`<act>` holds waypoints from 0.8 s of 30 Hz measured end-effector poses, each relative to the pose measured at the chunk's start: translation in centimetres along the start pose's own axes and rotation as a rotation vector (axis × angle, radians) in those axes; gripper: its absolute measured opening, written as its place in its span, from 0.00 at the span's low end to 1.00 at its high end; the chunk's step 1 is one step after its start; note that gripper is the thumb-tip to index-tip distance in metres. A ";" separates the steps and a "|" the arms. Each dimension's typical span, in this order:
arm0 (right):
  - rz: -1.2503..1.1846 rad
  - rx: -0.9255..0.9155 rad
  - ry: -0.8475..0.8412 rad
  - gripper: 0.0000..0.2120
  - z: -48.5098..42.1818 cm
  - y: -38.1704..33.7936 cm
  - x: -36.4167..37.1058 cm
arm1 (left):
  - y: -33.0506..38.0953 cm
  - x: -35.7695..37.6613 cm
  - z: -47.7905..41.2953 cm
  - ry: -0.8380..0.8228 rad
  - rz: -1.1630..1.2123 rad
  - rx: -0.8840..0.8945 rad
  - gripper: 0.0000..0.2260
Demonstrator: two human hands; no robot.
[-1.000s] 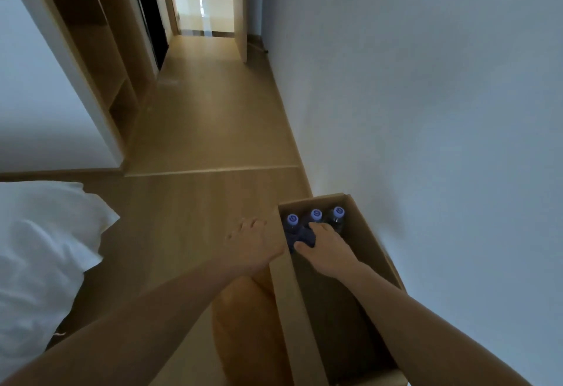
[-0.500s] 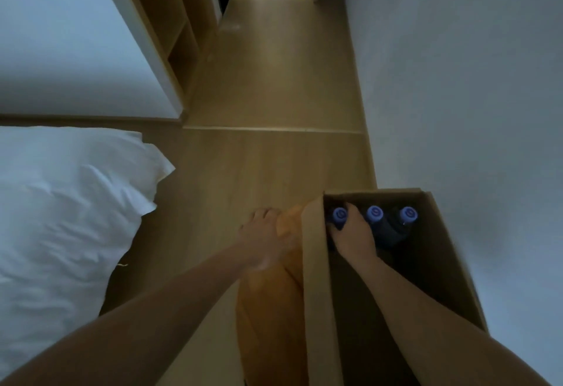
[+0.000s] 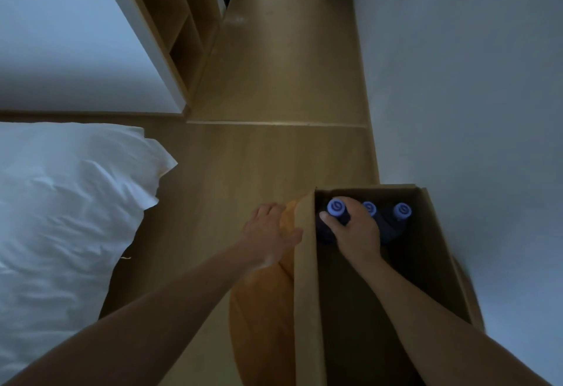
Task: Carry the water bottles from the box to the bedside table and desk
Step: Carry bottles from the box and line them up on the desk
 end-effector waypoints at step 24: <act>-0.500 -0.072 -0.048 0.05 -2.8 -8.7 -9.3 | 7.8 -0.9 1.1 -0.250 1.093 0.148 0.23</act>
Point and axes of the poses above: each hand's wrist, its own z-axis away from the middle knuckle, its own x-axis out of the palm, y = z × x, the point moved 7 cm from there along -z, towards the middle knuckle
